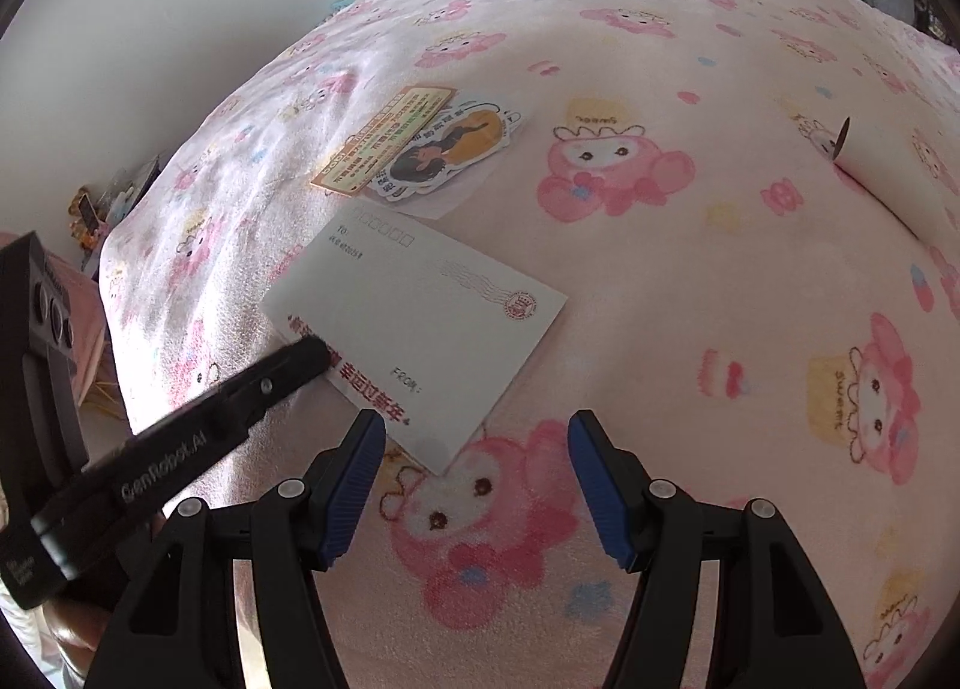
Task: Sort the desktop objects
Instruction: 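Lift the white envelope off the bed cover with the left tool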
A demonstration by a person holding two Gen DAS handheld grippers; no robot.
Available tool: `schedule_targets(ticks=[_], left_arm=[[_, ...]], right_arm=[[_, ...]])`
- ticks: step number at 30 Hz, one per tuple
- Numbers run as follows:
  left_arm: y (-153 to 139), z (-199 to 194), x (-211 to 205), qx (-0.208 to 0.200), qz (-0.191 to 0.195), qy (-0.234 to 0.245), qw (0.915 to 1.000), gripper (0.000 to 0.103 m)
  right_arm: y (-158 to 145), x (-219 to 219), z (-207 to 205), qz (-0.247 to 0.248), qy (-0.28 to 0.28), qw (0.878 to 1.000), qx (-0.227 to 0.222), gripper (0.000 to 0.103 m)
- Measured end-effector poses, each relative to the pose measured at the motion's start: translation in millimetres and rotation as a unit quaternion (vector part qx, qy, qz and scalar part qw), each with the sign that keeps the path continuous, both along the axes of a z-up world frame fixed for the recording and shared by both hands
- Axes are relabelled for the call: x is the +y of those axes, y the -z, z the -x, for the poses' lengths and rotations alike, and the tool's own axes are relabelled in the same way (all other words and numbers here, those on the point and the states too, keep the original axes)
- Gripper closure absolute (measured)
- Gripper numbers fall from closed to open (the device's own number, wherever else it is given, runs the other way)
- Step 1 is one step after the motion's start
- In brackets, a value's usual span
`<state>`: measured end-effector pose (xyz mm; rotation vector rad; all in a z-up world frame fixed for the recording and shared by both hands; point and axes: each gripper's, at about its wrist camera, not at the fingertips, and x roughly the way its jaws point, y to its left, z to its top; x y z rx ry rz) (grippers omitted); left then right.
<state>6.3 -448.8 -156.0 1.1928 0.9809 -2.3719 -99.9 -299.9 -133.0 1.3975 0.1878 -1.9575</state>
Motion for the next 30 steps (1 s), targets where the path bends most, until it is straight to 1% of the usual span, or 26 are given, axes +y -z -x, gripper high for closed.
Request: schedule_targets(ticks=[3,5,7,8,9,11,13,15,16,17,18,19,20,22,23,25,26,27,29,30], left_arm=[[0,-6,19,-0.003,-0.011,0.021,0.9997,0.089],[-1,-11,26,-0.005,-0.013,0.02,0.9997,0.089],[-4,-17,21,0.001,-0.006,-0.001,1.0,0.081],[-6,-20,16,0.003,-0.001,-0.014,0.9999,0.073],[-7,-21,9,0.004,0.002,-0.024,0.9997,0.069],[-5,-15,-6,0.006,0.002,-0.032,0.9995,0.069],[0,-4,-17,-0.001,0.01,-0.034,0.9994,0.069],[8,9,-23,-0.01,0.013,-0.025,0.9995,0.069],[10,12,-23,-0.012,0.015,-0.019,0.9996,0.071],[11,14,-21,-0.013,0.018,-0.013,0.9997,0.076],[10,12,-17,-0.013,0.02,-0.007,0.9997,0.082],[8,9,-13,-0.012,0.019,-0.002,0.9997,0.083],[6,5,-8,-0.012,0.019,0.004,0.9997,0.085],[3,-3,2,-0.013,0.014,0.018,0.9996,0.085],[3,-6,7,-0.016,0.007,0.029,0.9994,0.085],[0,-9,11,-0.02,0.0,0.031,0.9993,0.085],[-1,-8,10,-0.02,-0.002,0.028,0.9994,0.082],[0,-5,6,-0.018,-0.005,0.024,0.9995,0.073],[3,3,-4,-0.014,-0.016,0.015,0.9997,0.062],[6,7,-7,-0.013,-0.019,0.014,0.9996,0.06]], right_arm=[[-4,6,0,0.003,0.004,1.0,0.003,0.042],[-5,10,1,0.004,0.008,1.0,0.004,0.042],[-4,12,3,0.002,0.012,1.0,0.003,0.042],[-3,14,4,0.001,0.014,1.0,0.003,0.042],[-2,15,5,0.0,0.016,1.0,0.003,0.042],[1,16,9,-0.002,0.017,1.0,-0.002,0.043],[6,13,12,-0.001,0.016,1.0,-0.009,0.043],[14,7,15,-0.003,0.014,1.0,-0.018,0.043],[18,5,17,-0.001,0.014,1.0,-0.026,0.042],[22,3,19,0.002,0.014,0.999,-0.034,0.043],[22,2,19,0.002,0.011,0.999,-0.032,0.044],[22,2,18,0.002,0.008,1.0,-0.029,0.058],[20,2,18,0.002,0.004,1.0,-0.022,0.062],[17,5,19,0.0,0.007,1.0,-0.01,0.064],[16,9,23,0.003,0.013,1.0,-0.012,0.065],[15,17,30,0.008,0.024,1.0,-0.015,0.065],[15,21,35,0.009,0.03,0.999,-0.017,0.065],[17,23,39,0.008,0.036,0.999,-0.018,0.065],[21,25,46,0.009,0.039,0.999,-0.029,0.065],[23,24,47,0.01,0.034,0.999,-0.036,0.065]])
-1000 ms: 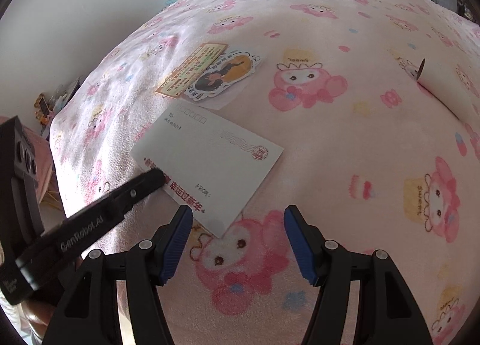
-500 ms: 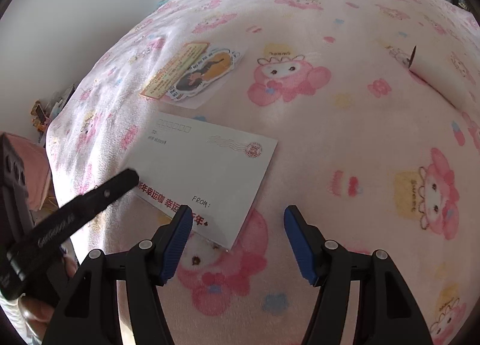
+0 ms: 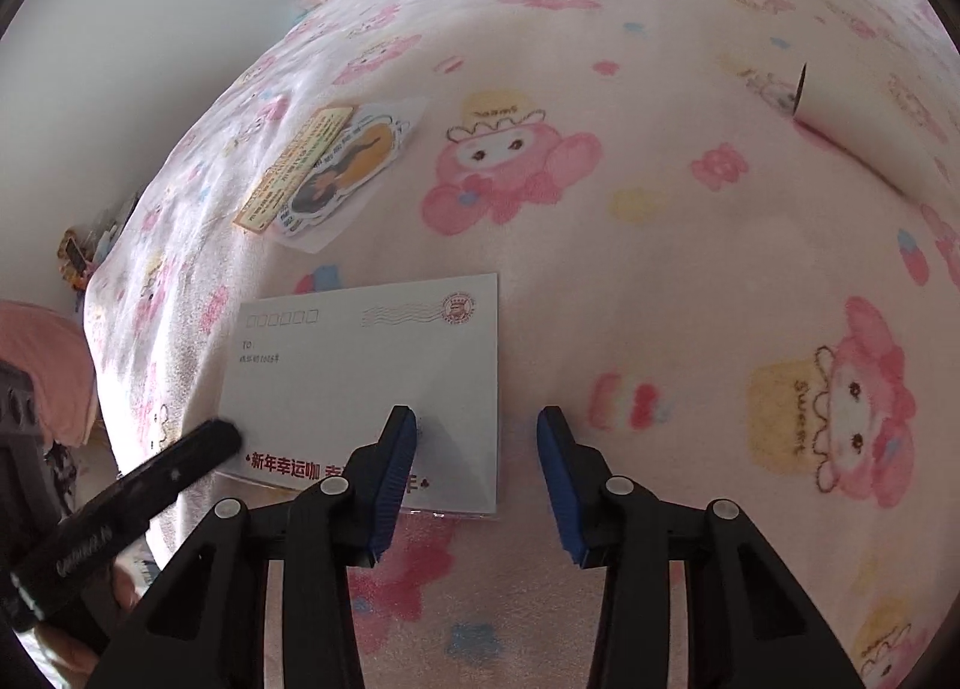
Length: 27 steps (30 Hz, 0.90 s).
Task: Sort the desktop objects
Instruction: 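Lift the white envelope off the bed cover with the left tool, then carry the envelope over the DAPHNE box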
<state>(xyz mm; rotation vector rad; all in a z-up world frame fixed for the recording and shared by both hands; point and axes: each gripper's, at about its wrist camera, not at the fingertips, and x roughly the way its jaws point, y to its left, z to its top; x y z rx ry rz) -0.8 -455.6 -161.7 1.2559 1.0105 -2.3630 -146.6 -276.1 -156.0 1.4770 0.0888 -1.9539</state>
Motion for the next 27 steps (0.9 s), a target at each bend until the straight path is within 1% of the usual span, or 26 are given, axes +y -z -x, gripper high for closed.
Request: schedule_targets(ticks=[2,3,4,5,7,11,14,16,19,24,27], left_arm=[[6,11,-1,-0.004,0.003,0.006,1.0,0.061],[6,15,3,-0.008,0.013,0.013,0.9998,0.07],[5,17,8,-0.011,0.024,0.018,0.9995,0.074],[2,18,12,-0.012,0.036,0.022,0.9991,0.075],[-6,14,20,-0.01,0.053,0.028,0.9982,0.078],[-13,-2,29,-0.006,0.036,0.031,0.9988,0.083],[-19,-10,43,-0.003,0.034,0.038,0.9987,0.083],[-24,-12,57,0.0,0.035,0.044,0.9984,0.083],[-37,-11,78,0.013,0.031,0.058,0.9978,0.083],[-68,2,123,0.043,0.029,0.101,0.9935,0.083],[-86,14,153,0.059,0.033,0.131,0.989,0.083]], right_arm=[[0,-3,-2,0.003,-0.013,1.0,-0.001,0.065],[0,-5,-3,0.005,-0.018,1.0,-0.001,0.065],[-1,-6,-4,0.007,-0.024,1.0,0.0,0.067],[-4,-6,-6,0.007,-0.025,1.0,0.004,0.07],[-10,-5,-10,0.006,-0.028,1.0,0.013,0.072],[-20,10,-11,0.022,-0.019,1.0,0.008,0.076],[-34,28,-20,0.035,-0.019,0.999,0.018,0.076],[-41,39,-27,0.034,-0.02,0.999,0.025,0.076],[-54,68,-36,0.033,-0.013,0.999,0.038,0.076],[-77,121,-34,0.038,0.016,0.998,0.053,0.076],[-95,158,-32,0.039,0.042,0.996,0.073,0.076]])
